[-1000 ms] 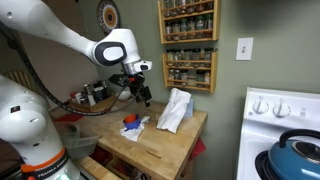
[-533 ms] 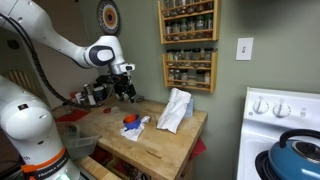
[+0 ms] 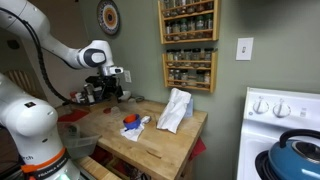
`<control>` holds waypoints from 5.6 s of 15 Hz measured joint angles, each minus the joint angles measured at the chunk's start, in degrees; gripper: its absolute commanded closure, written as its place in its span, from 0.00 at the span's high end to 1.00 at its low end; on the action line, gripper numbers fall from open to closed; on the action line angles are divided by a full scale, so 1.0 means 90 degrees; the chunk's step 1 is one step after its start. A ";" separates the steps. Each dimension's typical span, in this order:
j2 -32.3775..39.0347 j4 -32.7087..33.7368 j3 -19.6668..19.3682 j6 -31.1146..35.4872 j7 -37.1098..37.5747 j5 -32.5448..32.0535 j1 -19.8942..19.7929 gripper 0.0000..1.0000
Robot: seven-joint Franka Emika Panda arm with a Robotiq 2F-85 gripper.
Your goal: Stack the plastic cup on the other
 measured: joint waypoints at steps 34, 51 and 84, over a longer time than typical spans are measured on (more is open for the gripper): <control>0.2564 0.0394 0.0617 0.2963 0.0745 0.0600 0.0934 1.00; 0.3673 0.1151 0.0441 0.3243 0.1302 -0.0107 0.0907 0.33; 0.5147 0.3973 0.0057 0.1255 0.0168 -0.1454 0.0799 0.33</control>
